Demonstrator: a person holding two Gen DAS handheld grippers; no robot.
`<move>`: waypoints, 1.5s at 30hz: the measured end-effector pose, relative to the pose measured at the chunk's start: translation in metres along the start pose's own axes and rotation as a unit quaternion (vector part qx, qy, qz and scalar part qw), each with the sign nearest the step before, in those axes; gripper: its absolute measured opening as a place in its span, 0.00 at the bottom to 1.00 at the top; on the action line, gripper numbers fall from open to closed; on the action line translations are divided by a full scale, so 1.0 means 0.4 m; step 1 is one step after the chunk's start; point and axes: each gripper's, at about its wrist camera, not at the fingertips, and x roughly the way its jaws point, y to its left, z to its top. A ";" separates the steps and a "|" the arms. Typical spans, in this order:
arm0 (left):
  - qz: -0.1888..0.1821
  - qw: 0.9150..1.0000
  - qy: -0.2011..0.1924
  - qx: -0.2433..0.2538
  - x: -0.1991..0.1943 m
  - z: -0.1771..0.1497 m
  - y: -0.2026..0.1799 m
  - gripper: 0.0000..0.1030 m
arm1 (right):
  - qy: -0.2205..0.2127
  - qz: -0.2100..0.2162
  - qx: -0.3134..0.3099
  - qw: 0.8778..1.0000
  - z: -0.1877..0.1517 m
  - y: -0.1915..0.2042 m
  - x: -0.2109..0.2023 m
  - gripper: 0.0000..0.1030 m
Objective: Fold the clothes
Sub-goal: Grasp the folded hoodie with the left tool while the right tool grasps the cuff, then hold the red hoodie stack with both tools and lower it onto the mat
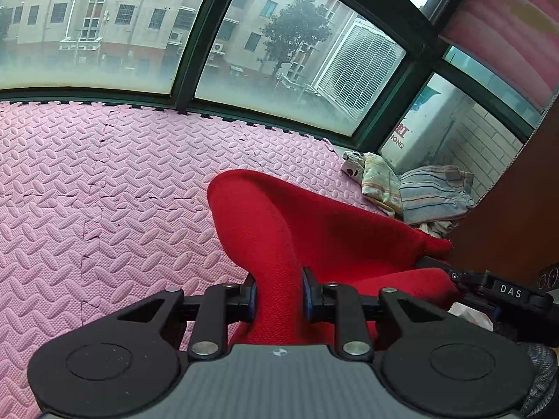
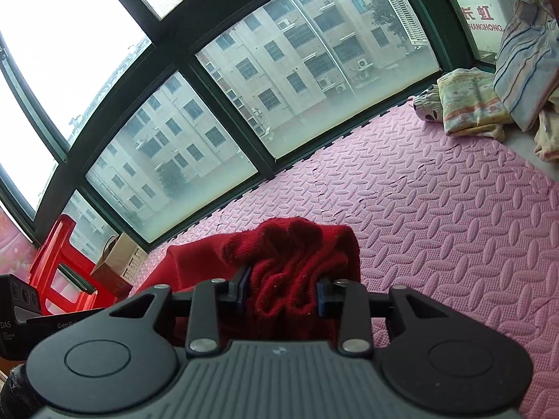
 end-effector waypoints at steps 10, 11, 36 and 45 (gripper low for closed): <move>-0.001 1.000 0.028 0.012 0.138 0.073 -0.082 0.25 | -0.003 -0.025 0.019 1.000 0.099 -0.115 0.027 0.32; -0.001 0.999 0.030 0.013 0.150 0.078 -0.089 0.25 | -0.003 -0.027 0.020 0.999 0.106 -0.125 0.031 0.32; 0.014 0.998 0.061 0.019 0.265 0.119 -0.125 0.25 | 0.019 -0.043 0.034 0.998 0.162 -0.218 0.100 0.32; 0.019 0.996 0.082 0.016 0.295 0.095 -0.107 0.26 | 0.040 -0.055 0.044 0.997 0.136 -0.244 0.134 0.32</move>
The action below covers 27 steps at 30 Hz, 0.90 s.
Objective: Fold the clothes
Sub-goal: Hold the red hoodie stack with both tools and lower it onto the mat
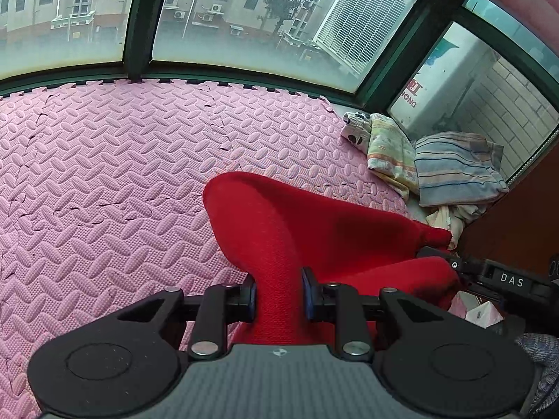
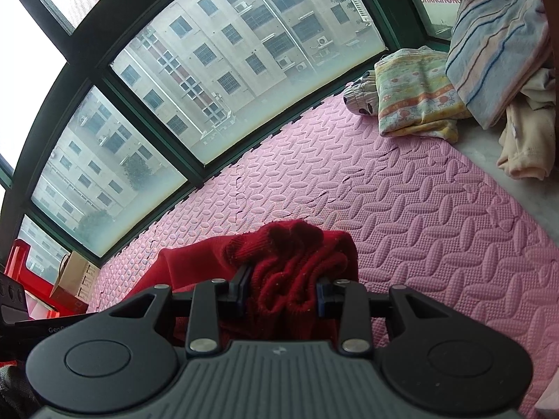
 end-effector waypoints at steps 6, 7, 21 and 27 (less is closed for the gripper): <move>0.005 1.000 0.019 -0.008 0.032 -0.019 0.026 0.28 | 0.018 -0.011 0.005 1.000 -0.016 -0.020 0.030 0.33; 0.006 1.000 0.023 -0.010 0.037 -0.022 0.031 0.30 | 0.019 -0.014 0.006 1.000 -0.019 -0.022 0.034 0.34; 0.012 1.000 0.011 0.004 0.010 -0.029 0.036 0.42 | -0.020 -0.096 -0.107 0.989 -0.019 0.051 -0.026 0.53; 0.011 0.999 -0.015 0.032 -0.019 -0.018 0.000 0.41 | -0.036 -0.107 -0.221 0.969 -0.039 0.158 -0.032 0.53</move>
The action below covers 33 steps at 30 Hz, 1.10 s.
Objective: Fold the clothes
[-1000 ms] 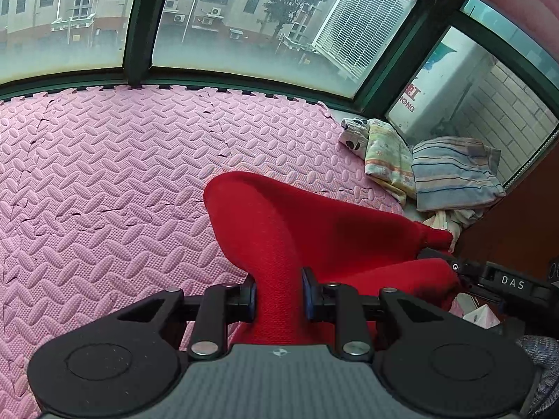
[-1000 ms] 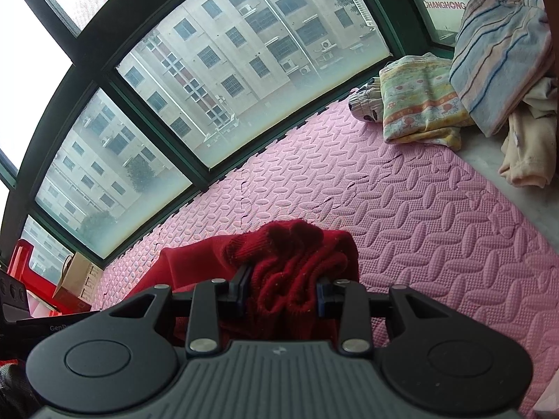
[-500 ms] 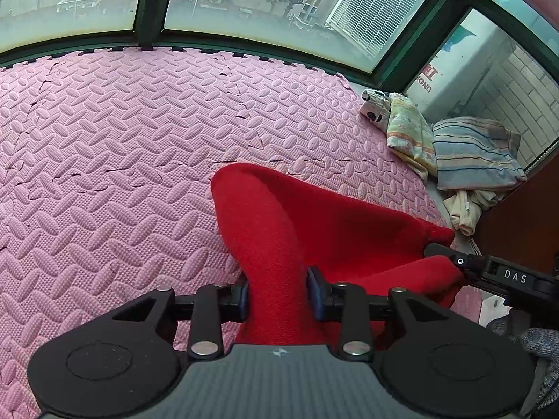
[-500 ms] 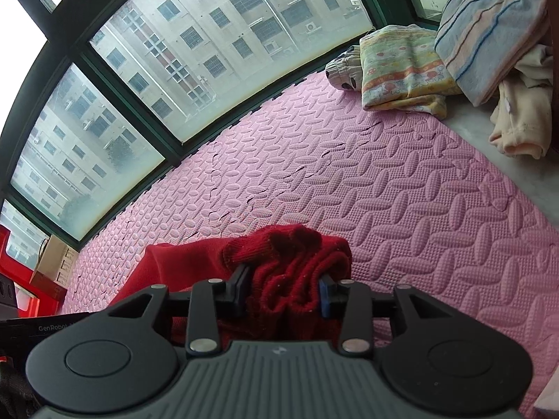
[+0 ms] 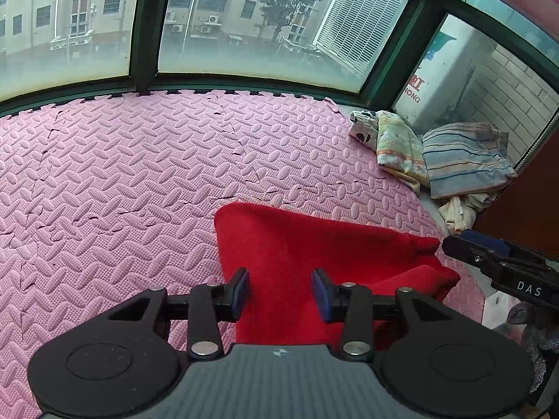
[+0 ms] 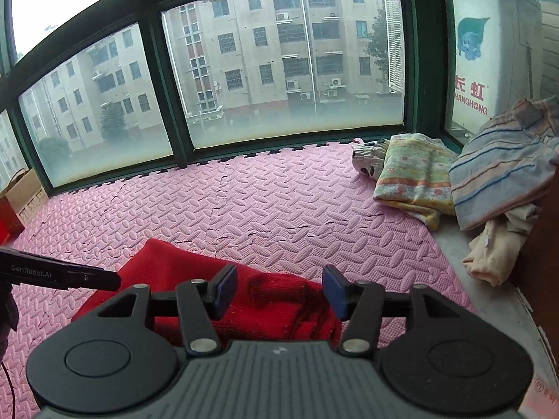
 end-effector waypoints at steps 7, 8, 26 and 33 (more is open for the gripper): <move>-0.026 0.999 0.001 0.032 0.010 -0.014 -0.060 0.42 | 0.015 -0.006 -0.070 0.997 -0.046 0.078 0.020 0.53; -0.028 0.999 0.004 0.035 0.015 -0.020 -0.064 0.42 | 0.016 -0.010 -0.077 0.997 -0.056 0.084 0.018 0.53; -0.041 0.996 0.009 0.076 0.035 -0.087 -0.117 0.43 | -0.002 -0.001 -0.067 0.998 -0.118 0.061 -0.030 0.53; -0.067 0.994 0.004 0.090 0.046 -0.086 -0.160 0.41 | -0.014 0.015 -0.067 0.998 -0.021 0.072 -0.001 0.37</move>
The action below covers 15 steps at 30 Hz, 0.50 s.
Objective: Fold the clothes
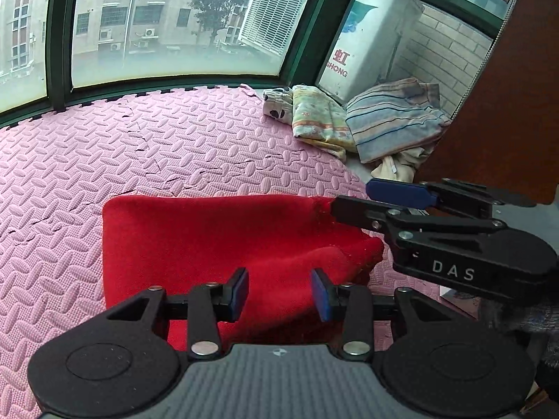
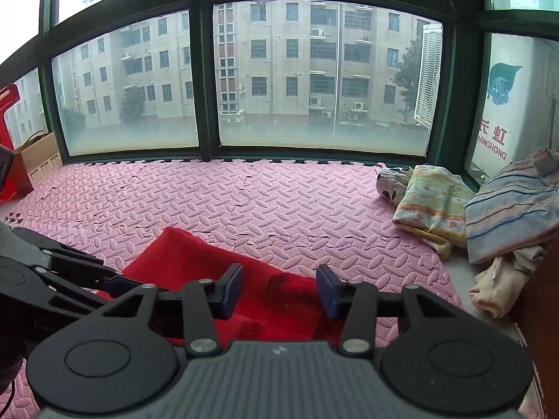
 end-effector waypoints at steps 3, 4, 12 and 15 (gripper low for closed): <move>-0.014 1.000 0.007 0.006 0.013 -0.007 -0.011 0.40 | 0.021 0.008 0.001 1.000 0.010 0.004 0.051 0.27; -0.018 1.000 0.009 0.008 0.018 -0.009 -0.015 0.38 | 0.028 0.005 -0.002 1.000 0.008 0.007 0.070 0.24; -0.048 0.998 0.026 0.018 0.055 -0.029 -0.032 0.36 | 0.074 -0.008 0.022 0.997 -0.036 -0.016 0.171 0.17; -0.051 0.998 0.025 0.011 0.058 -0.033 -0.026 0.36 | 0.074 -0.004 0.022 0.997 -0.043 -0.021 0.175 0.16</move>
